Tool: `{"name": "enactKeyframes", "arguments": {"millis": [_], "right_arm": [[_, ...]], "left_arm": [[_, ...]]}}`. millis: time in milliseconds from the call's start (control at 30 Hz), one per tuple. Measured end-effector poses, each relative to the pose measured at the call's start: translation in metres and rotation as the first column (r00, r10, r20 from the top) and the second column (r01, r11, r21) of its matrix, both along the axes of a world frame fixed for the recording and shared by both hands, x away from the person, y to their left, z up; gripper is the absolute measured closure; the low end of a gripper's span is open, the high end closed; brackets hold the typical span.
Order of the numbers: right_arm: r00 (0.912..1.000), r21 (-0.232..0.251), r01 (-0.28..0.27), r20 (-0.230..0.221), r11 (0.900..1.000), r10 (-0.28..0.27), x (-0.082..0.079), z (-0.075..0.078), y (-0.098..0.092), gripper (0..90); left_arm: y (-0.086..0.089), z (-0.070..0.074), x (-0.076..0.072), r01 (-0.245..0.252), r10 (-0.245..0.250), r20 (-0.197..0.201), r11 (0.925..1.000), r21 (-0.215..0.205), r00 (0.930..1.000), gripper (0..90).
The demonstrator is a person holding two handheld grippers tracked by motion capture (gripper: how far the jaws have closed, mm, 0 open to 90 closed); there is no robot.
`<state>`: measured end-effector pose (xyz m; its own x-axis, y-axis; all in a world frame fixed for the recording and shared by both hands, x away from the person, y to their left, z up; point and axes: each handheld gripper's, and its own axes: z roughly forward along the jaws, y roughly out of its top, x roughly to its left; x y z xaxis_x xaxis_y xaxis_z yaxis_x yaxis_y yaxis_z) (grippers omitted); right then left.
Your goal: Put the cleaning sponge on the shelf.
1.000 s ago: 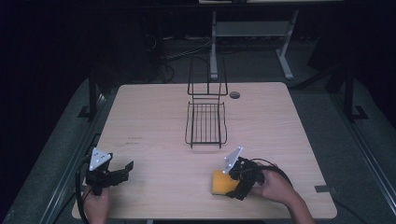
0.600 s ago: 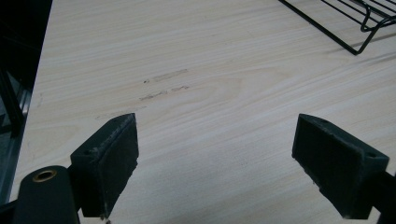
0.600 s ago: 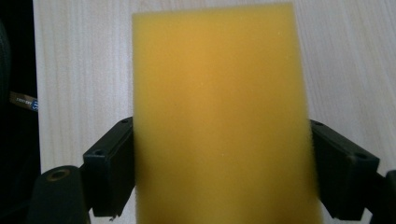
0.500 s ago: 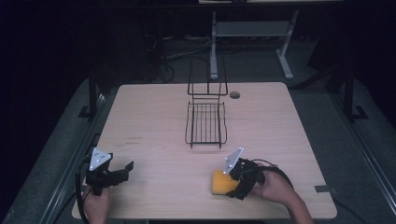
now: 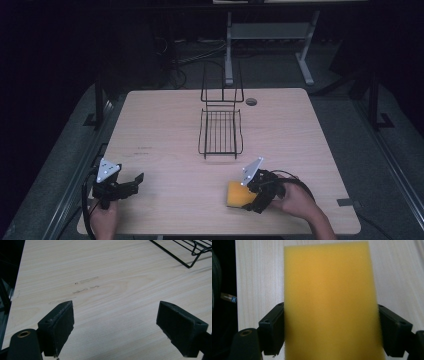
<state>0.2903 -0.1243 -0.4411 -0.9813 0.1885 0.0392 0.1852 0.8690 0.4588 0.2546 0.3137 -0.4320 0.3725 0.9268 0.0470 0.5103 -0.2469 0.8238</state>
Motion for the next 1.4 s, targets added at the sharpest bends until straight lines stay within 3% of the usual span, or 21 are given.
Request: {"name": "enactKeyframes", "arguments": {"millis": [233,833,1400], "right_arm": [[0.9999,0.041,-0.012,0.004,0.999,0.012,0.006,0.008,0.002,20.4],[0.999,0.047,-0.045,-0.005,0.998,0.045,0.032,0.032,0.02,20.4],[0.9973,0.007,-0.074,-0.004,0.997,0.074,0.06,0.048,0.05,20.3]], "left_arm": [[0.001,0.0,0.0,-0.001,0.001,0.0,1.0,-0.002,1.0,14.0],[-0.001,0.001,-0.001,0.003,-0.003,0.005,1.0,0.001,1.0,14.1],[0.001,0.001,-0.001,-0.002,0.002,0.004,1.0,-0.003,1.0,14.1]]}}
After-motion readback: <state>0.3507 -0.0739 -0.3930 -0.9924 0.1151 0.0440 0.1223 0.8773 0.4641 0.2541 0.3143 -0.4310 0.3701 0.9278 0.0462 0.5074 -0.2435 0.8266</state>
